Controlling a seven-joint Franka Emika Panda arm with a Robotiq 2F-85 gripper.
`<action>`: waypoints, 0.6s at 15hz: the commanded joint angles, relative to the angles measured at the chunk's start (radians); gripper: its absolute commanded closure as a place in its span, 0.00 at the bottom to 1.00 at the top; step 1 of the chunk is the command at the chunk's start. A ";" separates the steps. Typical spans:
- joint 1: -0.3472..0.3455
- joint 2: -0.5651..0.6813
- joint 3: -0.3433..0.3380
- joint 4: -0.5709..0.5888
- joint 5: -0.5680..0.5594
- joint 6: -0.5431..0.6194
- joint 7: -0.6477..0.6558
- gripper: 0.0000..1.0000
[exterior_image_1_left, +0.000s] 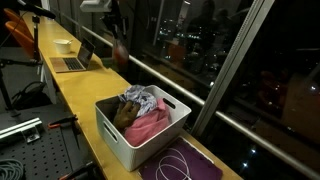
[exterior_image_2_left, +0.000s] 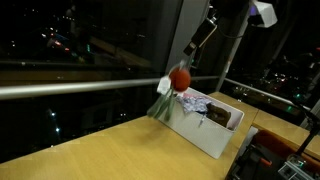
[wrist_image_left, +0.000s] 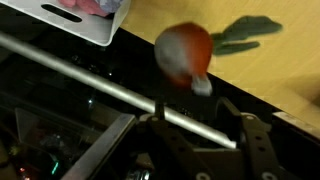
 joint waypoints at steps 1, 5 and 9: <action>0.002 -0.012 -0.043 -0.021 0.047 -0.005 -0.041 0.13; -0.037 -0.062 -0.114 -0.152 0.096 0.051 -0.075 0.00; -0.106 -0.040 -0.206 -0.289 0.129 0.198 -0.138 0.00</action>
